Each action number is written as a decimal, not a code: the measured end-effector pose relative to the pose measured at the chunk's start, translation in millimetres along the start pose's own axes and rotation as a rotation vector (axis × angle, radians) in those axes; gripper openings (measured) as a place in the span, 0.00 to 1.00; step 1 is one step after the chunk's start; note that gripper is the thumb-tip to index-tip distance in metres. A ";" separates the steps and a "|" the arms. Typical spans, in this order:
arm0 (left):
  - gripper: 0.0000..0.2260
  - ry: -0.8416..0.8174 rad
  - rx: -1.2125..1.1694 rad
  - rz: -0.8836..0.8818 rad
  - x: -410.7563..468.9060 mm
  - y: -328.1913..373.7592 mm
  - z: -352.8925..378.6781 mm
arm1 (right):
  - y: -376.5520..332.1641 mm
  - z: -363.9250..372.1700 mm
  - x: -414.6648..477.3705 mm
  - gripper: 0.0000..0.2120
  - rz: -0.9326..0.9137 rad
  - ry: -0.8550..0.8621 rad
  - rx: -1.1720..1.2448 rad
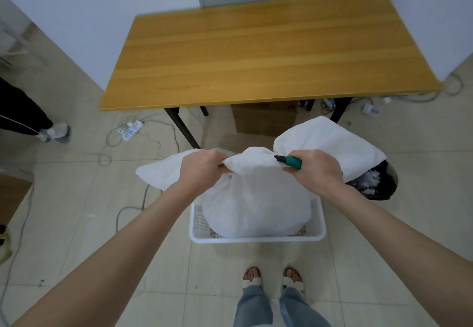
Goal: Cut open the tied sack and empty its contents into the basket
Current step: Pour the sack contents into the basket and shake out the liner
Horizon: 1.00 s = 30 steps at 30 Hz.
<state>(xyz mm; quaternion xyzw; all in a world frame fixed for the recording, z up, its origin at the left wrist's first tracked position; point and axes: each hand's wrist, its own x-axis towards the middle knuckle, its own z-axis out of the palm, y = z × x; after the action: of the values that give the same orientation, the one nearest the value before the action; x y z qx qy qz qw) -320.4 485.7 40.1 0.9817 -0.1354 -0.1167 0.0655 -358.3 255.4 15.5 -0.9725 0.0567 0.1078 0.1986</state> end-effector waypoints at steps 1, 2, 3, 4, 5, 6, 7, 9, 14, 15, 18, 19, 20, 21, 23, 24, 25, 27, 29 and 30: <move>0.08 -0.008 -0.001 0.001 -1.1 0.8 -2.5 | -1.4 -2.9 -0.1 0.10 0.000 -0.007 -0.004; 0.08 -0.021 -0.011 -0.003 -2.8 2.0 -4.7 | -3.1 -5.3 -0.4 0.11 0.002 -0.017 -0.008; 0.09 -0.032 -0.019 -0.004 -3.6 3.2 -6.9 | -4.6 -7.8 -0.3 0.11 0.004 -0.024 -0.011; 0.09 -0.034 -0.024 -0.001 -4.0 3.9 -9.0 | -5.4 -10.3 -0.9 0.11 0.001 -0.019 -0.011; 0.08 -0.028 -0.030 0.004 -3.5 3.5 -11.1 | -5.6 -12.1 -0.9 0.11 -0.007 -0.001 -0.008; 0.08 -0.017 -0.037 0.010 -2.9 2.5 -13.0 | -5.6 -14.0 -1.2 0.11 -0.019 0.021 -0.004; 0.08 -0.012 -0.041 0.014 -2.5 1.6 -14.8 | -5.7 -15.0 -1.5 0.11 -0.025 0.031 0.001; 0.08 -0.029 -0.044 0.015 -3.9 1.3 -17.3 | -7.5 -15.9 -2.9 0.11 -0.008 0.017 0.007; 0.07 -0.027 -0.069 -0.001 0.8 -5.1 -20.6 | -6.0 -19.0 -0.7 0.11 -0.016 0.052 0.064; 0.06 -0.026 -0.093 -0.010 1.2 -6.7 -19.9 | -5.4 -18.0 -0.2 0.12 -0.002 0.045 0.080; 0.08 0.006 -0.160 -0.056 3.3 -7.3 -9.1 | -1.8 -11.5 5.9 0.14 0.064 -0.007 0.139; 0.10 0.034 -0.168 -0.063 3.9 -7.2 -5.0 | 0.1 -9.3 8.9 0.14 0.072 -0.029 0.168; 0.12 0.072 -0.151 -0.056 4.3 -8.2 -1.0 | 2.1 -7.9 11.9 0.13 0.075 -0.052 0.199; 0.14 0.115 -0.105 -0.040 3.6 -9.9 3.5 | 4.3 -6.9 14.4 0.12 0.078 -0.075 0.233; 0.23 0.170 0.049 -0.010 0.2 -13.5 15.5 | 10.2 -4.1 19.1 0.12 0.096 -0.117 0.333; 0.28 0.176 0.126 0.000 -2.2 -14.3 22.5 | 13.3 -2.1 21.0 0.12 0.117 -0.138 0.407; 0.33 0.169 0.178 -0.001 -4.4 -13.8 30.0 | 15.9 0.4 22.3 0.11 0.140 -0.163 0.481; 0.37 0.138 0.203 -0.036 -4.0 -10.9 45.8 | 19.4 5.5 25.1 0.11 0.179 -0.227 0.584; 0.27 0.095 0.161 -0.086 0.9 -8.2 57.8 | 22.0 11.4 29.7 0.14 0.225 -0.304 0.613; 0.19 0.087 0.118 -0.105 5.0 -8.3 62.0 | 23.7 15.2 32.7 0.14 0.246 -0.335 0.612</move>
<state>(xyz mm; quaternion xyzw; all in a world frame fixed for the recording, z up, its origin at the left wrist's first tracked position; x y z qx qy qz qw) -329.0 486.2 -22.1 0.9938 -0.0873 -0.0691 0.0070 -333.1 237.6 -14.6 -0.8227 0.1697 0.2669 0.4723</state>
